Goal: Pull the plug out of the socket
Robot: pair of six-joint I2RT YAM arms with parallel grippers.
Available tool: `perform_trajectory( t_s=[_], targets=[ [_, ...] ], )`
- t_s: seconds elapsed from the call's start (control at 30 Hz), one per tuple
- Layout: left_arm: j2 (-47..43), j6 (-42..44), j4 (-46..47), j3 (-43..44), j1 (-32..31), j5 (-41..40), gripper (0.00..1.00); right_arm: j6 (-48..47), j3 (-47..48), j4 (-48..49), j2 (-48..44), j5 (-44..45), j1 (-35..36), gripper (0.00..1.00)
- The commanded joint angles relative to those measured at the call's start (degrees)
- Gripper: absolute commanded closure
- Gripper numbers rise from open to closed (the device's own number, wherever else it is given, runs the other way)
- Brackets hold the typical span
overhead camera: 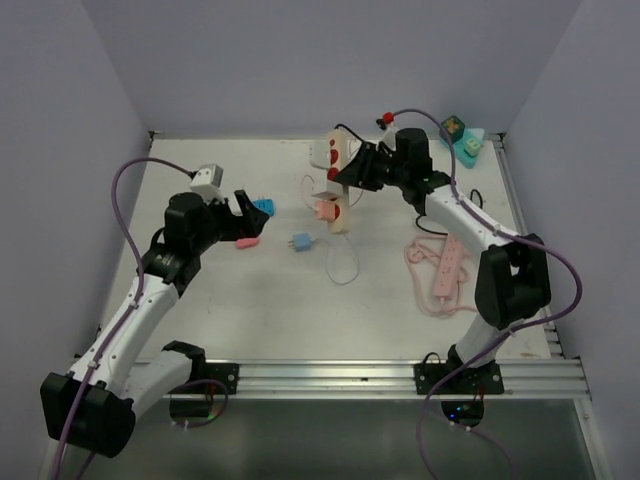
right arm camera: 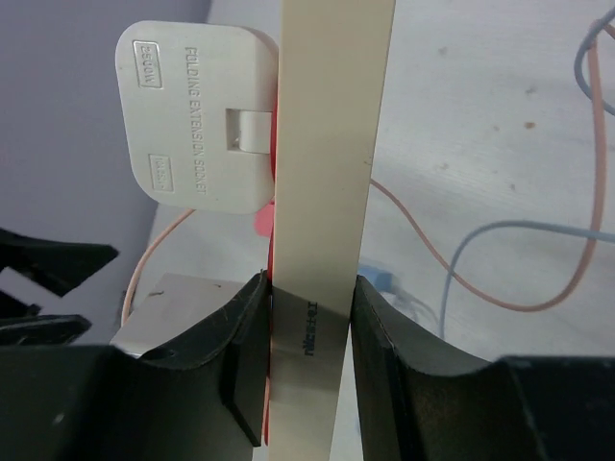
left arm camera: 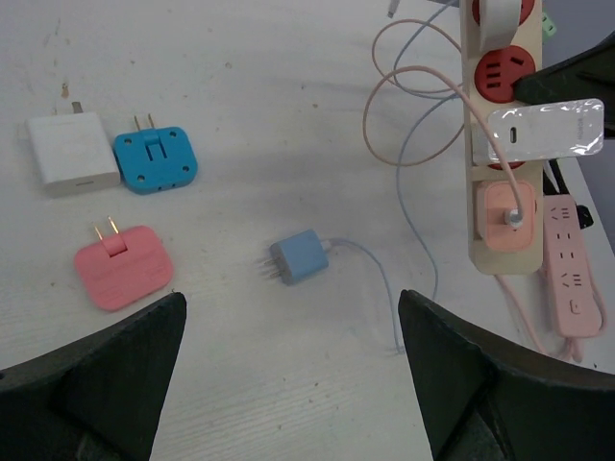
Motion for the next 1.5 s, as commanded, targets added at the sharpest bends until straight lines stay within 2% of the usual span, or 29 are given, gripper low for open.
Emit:
perform_trajectory(
  t_s=[0.0,0.03,0.07,0.1,0.17,0.2,0.27,0.33,0.53,0.73,0.9,1.23,1.47],
  targets=[
    [0.26,-1.93,-1.29,3.3,0.09,3.04,0.05,5.32,8.33,13.51,-4.2,-13.84,0.69,1.0],
    [0.35,-1.93,-1.29,3.39,0.09,3.13,0.05,3.66,11.91,7.76,-4.2,-12.62,0.78,1.0],
    [0.44,-2.1,-1.2,3.57,0.09,3.39,0.05,-1.93,13.08,4.57,-4.46,-10.61,0.95,1.0],
    [0.52,-2.28,-1.11,3.48,0.09,3.57,0.05,-3.9,13.53,1.49,-4.9,-5.8,1.04,1.0],
    [0.79,-2.46,-0.94,3.74,0.09,4.36,0.05,-7.93,12.22,-4.66,-5.95,-0.77,1.04,1.0],
    [1.05,-2.54,-0.94,3.92,0.09,4.71,0.05,-8.92,11.52,-7.48,-6.3,6.48,1.04,1.0],
    [1.4,-2.63,-0.85,4.01,0.09,5.5,0.05,-9.28,5.82,-9.79,-8.22,8.04,0.96,1.0],
    [1.75,-2.72,-0.59,3.83,0.09,6.03,0.05,-9.63,-1.28,-7.61,-9.99,7.17,0.78,1.0],
    [3.86,-3.25,0.73,3.31,0.0,8.93,0.05,-9.46,-13.95,-8.39,-13.95,8.92,1.04,1.0],
    [7.81,-6.06,3.97,3.22,-3.16,10.69,0.06,-6.47,-21.7,-3.73,-16.76,9.8,1.57,1.0],
    [12.12,-9.13,7.49,4.01,-10.27,10.78,0.07,-5.76,-23.21,-2.23,-16.68,10.16,3.24,1.0],
    [20.64,-15.11,10.31,10.15,-17.4,11.83,0.08,-3.83,-25.93,4.0,-18.96,8.14,3.5,1.0],
    [25.31,-18.1,11.98,11.56,-20.92,7.45,0.09,-2.69,-26.81,10.16,-20.02,4.19,3.5,1.0]
  ],
)
